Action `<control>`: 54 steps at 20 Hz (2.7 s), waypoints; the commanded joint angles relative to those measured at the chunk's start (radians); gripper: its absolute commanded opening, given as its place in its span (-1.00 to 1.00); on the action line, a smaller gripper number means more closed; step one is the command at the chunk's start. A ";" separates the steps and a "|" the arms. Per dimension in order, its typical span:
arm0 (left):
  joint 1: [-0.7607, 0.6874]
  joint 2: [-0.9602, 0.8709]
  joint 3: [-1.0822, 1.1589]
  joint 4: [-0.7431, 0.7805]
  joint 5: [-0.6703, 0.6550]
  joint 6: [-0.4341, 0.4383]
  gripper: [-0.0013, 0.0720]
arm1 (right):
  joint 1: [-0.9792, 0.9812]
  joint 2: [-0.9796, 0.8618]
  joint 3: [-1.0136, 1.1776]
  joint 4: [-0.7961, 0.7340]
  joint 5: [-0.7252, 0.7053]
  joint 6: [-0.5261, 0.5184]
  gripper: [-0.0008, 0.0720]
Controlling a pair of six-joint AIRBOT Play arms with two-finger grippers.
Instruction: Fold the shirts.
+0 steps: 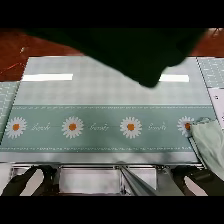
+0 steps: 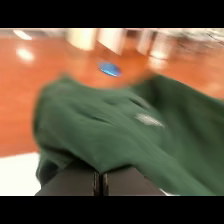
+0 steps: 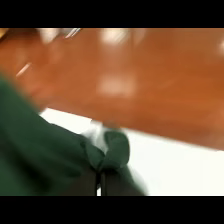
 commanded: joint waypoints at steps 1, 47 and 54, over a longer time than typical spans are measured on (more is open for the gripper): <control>0.005 0.114 0.034 0.198 -0.033 -0.061 -0.91 | -0.002 0.172 0.019 -0.219 0.130 0.066 -0.91; 0.212 -0.621 -0.809 0.097 -0.068 0.059 0.42 | -0.607 -0.089 -1.138 0.389 -0.074 -0.172 0.14; 0.079 -0.697 -0.797 0.109 -0.048 0.050 0.31 | -0.606 0.047 -1.194 0.340 0.047 -0.119 0.14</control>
